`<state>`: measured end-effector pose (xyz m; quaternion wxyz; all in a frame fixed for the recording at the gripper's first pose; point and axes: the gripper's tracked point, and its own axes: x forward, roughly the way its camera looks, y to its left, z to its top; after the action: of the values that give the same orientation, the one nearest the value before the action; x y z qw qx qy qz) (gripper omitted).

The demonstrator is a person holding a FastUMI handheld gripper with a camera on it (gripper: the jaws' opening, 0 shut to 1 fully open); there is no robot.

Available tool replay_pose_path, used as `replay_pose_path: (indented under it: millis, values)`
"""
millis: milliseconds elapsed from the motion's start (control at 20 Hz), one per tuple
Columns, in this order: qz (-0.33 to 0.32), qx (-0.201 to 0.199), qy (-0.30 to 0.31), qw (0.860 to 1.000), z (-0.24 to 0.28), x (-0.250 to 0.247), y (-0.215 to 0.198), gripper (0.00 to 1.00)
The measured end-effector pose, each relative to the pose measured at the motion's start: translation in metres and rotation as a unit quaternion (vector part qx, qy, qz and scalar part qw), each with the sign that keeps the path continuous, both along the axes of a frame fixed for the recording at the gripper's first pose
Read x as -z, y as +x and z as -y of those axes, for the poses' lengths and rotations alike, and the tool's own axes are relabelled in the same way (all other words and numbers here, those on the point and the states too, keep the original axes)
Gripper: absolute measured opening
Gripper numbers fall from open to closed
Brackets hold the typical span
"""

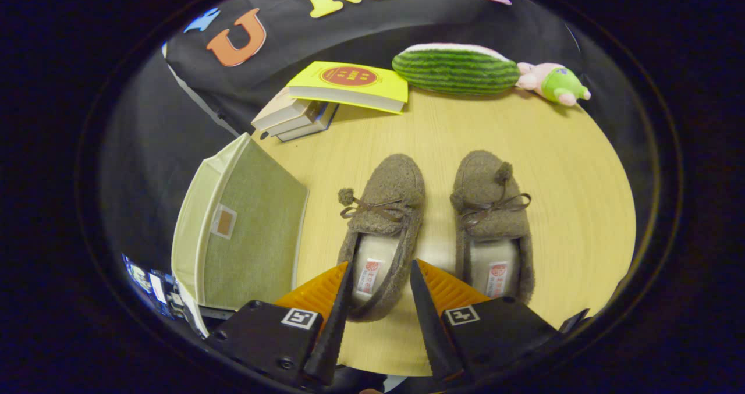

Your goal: Open the storage box then place both shoes into the box .Put the left shoe in first, then the right shoe, with the right side of both shoes facing outward in a uniform manner.

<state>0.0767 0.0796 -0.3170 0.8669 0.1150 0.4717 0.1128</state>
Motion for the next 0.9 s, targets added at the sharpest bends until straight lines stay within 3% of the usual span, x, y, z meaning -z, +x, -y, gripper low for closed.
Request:
replay_pose_path:
  millis: [350,450,550,750,900]
  values:
    - [-0.084,0.029,0.016,0.996,0.001,0.035,0.009,0.48]
    - [-0.106,0.038,0.027,0.993,0.001,0.042,0.008,0.36]
    - [-0.115,0.041,0.03,0.992,0.003,0.045,0.009,0.32]
    - [-0.128,0.051,0.038,0.99,0.005,0.044,0.009,0.08]
    - [-0.15,0.066,0.067,0.984,-0.002,0.034,-0.007,0.06]
